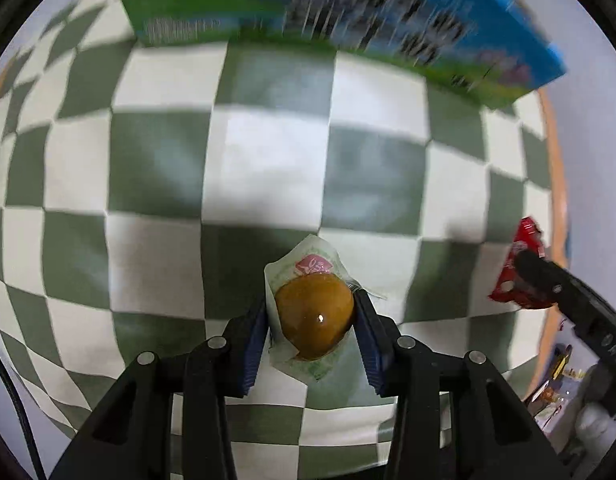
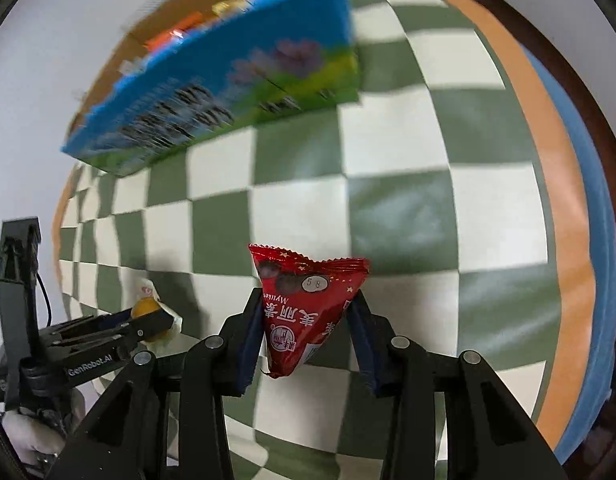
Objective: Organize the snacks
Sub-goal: 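Carry both items into the box and open both tools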
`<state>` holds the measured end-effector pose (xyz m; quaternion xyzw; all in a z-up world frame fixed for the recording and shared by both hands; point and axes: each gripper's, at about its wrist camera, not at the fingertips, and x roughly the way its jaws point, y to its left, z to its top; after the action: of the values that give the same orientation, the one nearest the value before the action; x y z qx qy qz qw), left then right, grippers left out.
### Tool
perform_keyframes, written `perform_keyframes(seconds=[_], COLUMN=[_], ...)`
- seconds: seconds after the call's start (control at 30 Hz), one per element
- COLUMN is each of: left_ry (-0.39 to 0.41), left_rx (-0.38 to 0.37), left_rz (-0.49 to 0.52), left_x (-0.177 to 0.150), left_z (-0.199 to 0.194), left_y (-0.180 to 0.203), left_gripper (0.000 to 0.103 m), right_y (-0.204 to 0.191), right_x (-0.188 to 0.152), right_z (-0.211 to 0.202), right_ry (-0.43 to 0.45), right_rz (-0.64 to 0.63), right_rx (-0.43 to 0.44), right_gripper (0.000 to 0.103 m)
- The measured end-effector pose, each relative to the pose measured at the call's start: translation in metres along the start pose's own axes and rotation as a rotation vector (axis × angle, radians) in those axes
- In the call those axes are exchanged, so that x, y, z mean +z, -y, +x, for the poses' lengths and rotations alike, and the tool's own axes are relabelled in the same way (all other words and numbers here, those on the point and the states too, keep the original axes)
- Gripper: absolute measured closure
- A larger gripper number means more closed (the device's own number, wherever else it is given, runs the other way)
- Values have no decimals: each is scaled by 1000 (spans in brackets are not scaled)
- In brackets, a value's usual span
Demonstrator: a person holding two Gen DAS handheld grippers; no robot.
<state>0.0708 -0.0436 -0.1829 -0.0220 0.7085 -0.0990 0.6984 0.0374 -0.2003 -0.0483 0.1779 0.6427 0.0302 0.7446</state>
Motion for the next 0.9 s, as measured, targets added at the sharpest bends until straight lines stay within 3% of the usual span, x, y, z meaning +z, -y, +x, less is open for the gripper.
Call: perform_keyframes(seconds=[0.13,0.33,0.5,0.7,0.9], left_ry=[82,214,252,218,96], left_rx=[-62,-123,-94,-45,-9], left_rz=[-1,33,58,20,-31], left_x=[13,79,124,178,223], left_z=[-41,-113,-138,-131,-84], left_y=[6,5,-1,-27,-56], left_gripper=[64,64,64,64,64], right_y=[-21,-44,-62,-70,-74], right_x=[16,55,99,161,200], right_z=[-23,-67,-87,-77,-29], right_ry=[52,144,215,235,131], right_rz=[-28,-83,-115,-131,-156], right_rx=[47,104,117,87,39], right_gripper=[60,60,60,60,60])
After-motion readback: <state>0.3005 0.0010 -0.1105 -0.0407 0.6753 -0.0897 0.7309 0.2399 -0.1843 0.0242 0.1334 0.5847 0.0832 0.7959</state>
